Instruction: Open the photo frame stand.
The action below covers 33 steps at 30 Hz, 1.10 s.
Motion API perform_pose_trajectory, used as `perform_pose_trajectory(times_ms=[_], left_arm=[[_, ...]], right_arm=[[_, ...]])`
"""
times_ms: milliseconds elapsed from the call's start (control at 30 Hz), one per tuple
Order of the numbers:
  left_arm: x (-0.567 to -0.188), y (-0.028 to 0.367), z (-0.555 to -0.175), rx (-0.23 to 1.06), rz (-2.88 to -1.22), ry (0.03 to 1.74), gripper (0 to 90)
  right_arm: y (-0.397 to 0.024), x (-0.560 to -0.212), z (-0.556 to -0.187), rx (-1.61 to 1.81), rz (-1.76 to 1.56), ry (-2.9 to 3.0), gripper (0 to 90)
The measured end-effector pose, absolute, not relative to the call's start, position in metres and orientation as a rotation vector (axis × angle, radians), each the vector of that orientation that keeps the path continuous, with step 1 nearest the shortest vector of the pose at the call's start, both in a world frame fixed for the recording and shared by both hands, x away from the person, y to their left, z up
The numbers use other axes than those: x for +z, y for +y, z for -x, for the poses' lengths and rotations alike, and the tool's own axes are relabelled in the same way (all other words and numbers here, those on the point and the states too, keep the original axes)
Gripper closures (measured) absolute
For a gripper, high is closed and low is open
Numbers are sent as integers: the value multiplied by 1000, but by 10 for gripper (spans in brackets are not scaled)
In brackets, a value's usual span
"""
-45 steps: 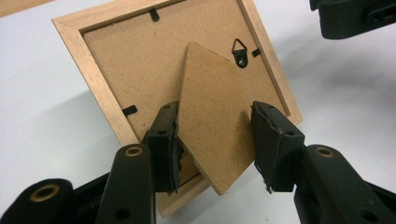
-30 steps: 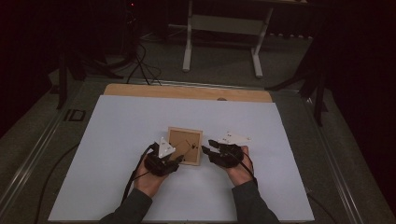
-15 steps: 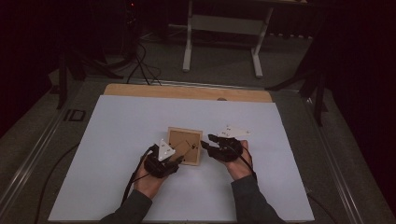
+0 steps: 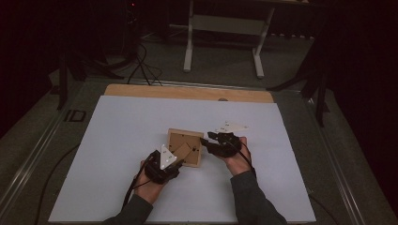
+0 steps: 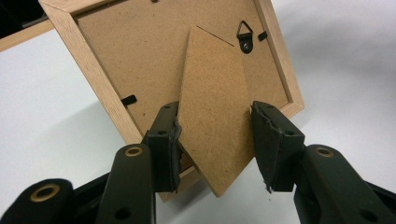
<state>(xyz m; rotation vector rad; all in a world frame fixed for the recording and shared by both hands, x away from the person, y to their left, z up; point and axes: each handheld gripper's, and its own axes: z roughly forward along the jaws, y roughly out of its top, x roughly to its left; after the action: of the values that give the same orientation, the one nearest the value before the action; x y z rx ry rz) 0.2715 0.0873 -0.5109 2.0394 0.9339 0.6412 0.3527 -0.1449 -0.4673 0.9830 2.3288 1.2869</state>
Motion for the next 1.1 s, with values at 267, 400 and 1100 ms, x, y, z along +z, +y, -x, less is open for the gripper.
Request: perform_pose_trajectory(times_ms=[267,400,1100], left_arm=[[-513,87,-268,672,-2040,919,553],[-514,87,-266,685,-2046,909,553],[-517,94,-263,638,-2059,899,553]], right_arm=[[-142,-470,-358,1309,-995,2375,544],[-140,-472,-362,1321,-1008,2402,540],[-133,-475,-362,1353,-922,2503,513]])
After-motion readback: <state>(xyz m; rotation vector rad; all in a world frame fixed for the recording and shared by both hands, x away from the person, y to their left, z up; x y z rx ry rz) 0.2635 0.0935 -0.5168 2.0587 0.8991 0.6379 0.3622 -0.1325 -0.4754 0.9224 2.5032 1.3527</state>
